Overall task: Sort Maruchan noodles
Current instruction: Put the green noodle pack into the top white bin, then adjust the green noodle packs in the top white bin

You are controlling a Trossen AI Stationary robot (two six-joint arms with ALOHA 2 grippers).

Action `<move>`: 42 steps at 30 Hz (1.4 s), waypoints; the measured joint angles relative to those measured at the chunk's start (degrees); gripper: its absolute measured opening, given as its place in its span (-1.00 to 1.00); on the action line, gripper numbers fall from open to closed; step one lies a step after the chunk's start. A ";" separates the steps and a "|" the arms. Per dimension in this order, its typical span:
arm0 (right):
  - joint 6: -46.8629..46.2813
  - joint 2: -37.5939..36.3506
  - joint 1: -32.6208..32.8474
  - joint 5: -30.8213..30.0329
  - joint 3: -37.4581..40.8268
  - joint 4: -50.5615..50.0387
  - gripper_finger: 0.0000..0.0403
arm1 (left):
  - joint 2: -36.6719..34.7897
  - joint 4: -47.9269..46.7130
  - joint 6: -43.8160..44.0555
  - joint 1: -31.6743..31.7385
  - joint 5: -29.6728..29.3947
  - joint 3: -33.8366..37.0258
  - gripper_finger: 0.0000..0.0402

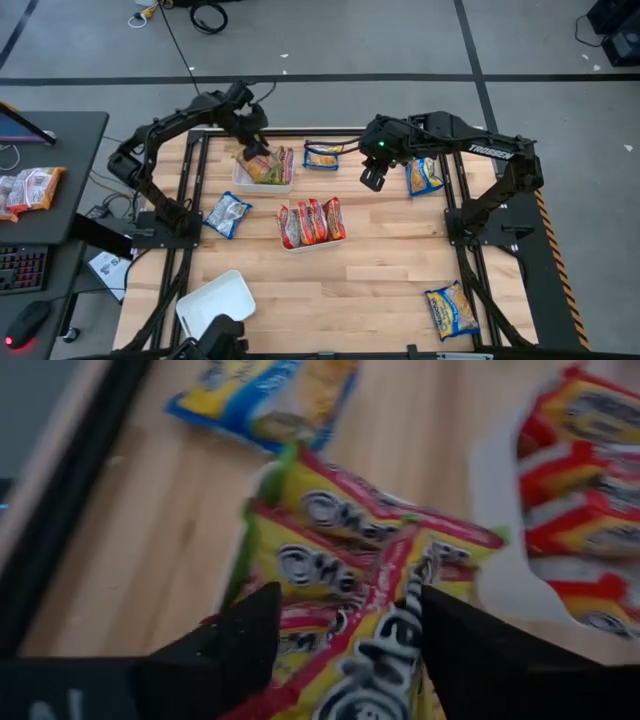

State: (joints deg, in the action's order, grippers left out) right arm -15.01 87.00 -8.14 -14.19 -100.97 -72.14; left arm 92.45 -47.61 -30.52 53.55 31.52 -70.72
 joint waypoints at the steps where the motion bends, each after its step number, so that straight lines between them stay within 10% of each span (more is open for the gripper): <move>1: 0.06 0.00 0.00 -0.34 0.00 0.00 -0.36 | -0.22 0.01 0.57 -0.32 -1.52 -0.68 0.19; 11: 2.58 0.00 -0.20 -2.44 0.00 0.01 -0.36 | -0.48 0.57 13.46 -8.56 -5.01 -4.91 0.35; 19: 12.68 0.00 -0.54 -2.43 0.00 -0.24 -0.36 | -0.48 -2.58 23.84 -18.00 -26.35 -4.91 0.35; 27: 18.20 0.00 -1.46 -1.74 0.13 -6.73 -0.36 | -1.25 -3.75 41.03 -19.05 -32.94 -4.91 0.35; 42: 25.98 -8.86 -3.71 -0.66 19.59 -0.23 -0.36 | 3.17 -9.59 75.70 -24.21 -45.72 -4.91 0.35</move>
State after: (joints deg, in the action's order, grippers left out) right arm 10.97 78.15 -11.86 -14.84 -81.38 -72.37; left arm 95.62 -57.19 45.18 29.34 -14.20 -75.64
